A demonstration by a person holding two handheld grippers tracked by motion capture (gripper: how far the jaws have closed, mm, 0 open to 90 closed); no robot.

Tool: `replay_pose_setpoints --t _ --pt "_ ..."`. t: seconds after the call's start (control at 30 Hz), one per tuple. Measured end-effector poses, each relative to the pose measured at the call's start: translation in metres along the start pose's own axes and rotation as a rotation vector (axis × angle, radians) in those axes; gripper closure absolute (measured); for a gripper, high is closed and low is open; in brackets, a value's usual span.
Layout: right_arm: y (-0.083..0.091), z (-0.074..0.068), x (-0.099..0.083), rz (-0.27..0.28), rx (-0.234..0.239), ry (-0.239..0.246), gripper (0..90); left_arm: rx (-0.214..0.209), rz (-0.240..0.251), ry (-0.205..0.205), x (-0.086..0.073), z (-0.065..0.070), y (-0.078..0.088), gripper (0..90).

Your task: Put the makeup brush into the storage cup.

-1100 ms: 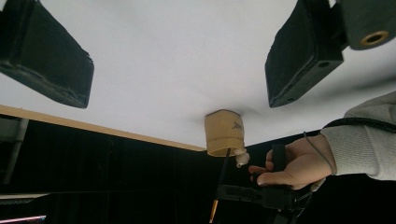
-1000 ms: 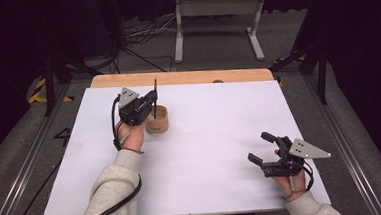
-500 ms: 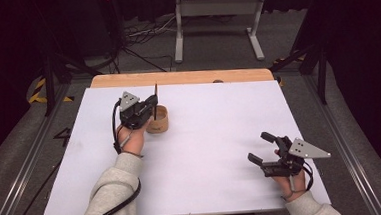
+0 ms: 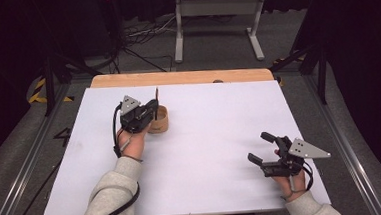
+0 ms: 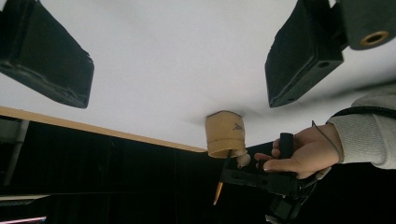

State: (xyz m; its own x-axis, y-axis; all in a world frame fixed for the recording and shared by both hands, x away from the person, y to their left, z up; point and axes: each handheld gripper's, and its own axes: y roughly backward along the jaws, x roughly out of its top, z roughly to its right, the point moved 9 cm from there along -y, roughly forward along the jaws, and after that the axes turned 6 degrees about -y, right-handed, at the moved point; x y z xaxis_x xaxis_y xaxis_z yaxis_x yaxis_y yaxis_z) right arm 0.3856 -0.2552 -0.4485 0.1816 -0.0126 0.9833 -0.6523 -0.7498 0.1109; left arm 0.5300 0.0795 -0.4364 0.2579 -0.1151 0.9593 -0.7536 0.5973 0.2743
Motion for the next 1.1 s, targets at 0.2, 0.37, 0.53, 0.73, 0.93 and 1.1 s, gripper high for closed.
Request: replay_pose_setpoints --t 0.2,0.37,0.53,0.73,0.93,1.1 --pt "0.0 0.0 0.0 0.002 -0.002 0.002 8.3 -0.045 0.026 0.03 0.006 0.004 0.008 57.8" --pt "0.0 0.0 0.0 -0.002 -0.002 0.004 8.3 -0.089 0.063 0.052 0.014 0.009 0.016 36.6" --pt "-0.002 0.0 -0.001 -0.006 -0.001 -0.001 8.1 -0.142 0.094 0.039 0.024 0.017 0.028 22.3" --pt "-0.002 0.002 -0.001 -0.006 -0.002 -0.004 8.0 -0.243 0.135 0.045 0.034 0.031 0.047 11.0" --pt "0.0 0.005 -0.001 -0.004 -0.017 -0.012 7.8 -0.295 0.14 -0.008 0.034 0.038 0.067 5.1" --pt "0.001 0.006 -0.002 -0.01 -0.021 -0.012 7.7 -0.302 0.143 -0.02 0.032 0.035 0.079 4.1"
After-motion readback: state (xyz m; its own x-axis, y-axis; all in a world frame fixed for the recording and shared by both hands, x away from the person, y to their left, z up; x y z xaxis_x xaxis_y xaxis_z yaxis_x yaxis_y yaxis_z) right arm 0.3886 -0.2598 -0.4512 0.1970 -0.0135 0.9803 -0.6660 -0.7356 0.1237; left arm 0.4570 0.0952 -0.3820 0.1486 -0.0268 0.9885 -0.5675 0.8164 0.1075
